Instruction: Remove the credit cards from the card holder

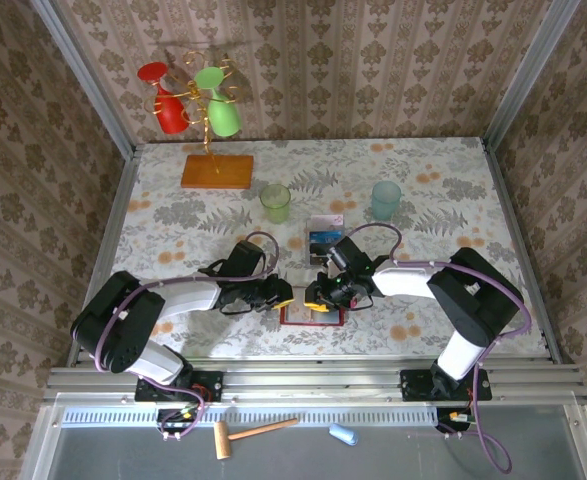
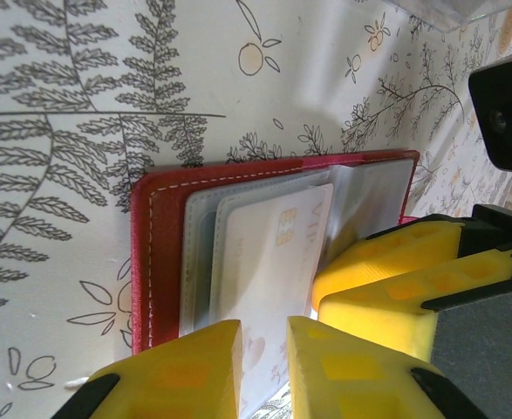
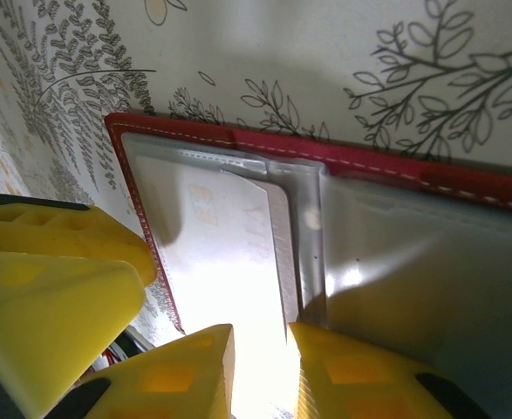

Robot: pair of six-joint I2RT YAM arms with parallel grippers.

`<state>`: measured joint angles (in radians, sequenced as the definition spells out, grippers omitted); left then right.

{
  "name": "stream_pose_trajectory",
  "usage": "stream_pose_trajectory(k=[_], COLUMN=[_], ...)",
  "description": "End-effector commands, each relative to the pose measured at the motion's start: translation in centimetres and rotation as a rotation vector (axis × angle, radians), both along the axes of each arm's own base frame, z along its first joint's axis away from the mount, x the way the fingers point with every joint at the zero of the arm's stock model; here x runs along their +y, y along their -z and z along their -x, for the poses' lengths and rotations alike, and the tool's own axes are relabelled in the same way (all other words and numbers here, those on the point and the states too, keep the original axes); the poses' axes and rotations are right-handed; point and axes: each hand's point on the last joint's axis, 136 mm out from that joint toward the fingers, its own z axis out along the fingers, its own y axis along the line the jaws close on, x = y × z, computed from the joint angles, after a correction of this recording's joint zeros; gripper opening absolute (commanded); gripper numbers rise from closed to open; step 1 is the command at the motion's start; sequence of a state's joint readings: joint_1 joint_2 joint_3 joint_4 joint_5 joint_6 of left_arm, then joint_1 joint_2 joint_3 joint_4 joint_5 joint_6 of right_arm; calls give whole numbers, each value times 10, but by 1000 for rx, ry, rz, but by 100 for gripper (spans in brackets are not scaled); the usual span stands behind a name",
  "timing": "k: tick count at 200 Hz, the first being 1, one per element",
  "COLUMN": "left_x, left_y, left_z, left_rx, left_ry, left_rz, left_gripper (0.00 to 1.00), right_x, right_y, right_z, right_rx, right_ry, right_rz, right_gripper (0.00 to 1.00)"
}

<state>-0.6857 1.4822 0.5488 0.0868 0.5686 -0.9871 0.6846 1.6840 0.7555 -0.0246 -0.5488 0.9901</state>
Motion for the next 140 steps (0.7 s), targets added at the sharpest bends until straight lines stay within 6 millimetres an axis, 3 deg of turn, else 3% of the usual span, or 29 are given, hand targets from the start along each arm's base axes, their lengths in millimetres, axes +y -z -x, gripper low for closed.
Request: stream_pose_trajectory(k=[1,140], left_x=[5,19], left_y=[10,35], left_z=[5,14], left_rx=[20,69], left_ry=[-4,-7], left_rz=[-23,-86], left_gripper=[21,21], right_x=[-9,-17], right_y=[3,-6], right_z=[2,-1], right_rx=[-13,-53], right_ry=[-8,-5], right_rz=[68,103], right_gripper=[23,24])
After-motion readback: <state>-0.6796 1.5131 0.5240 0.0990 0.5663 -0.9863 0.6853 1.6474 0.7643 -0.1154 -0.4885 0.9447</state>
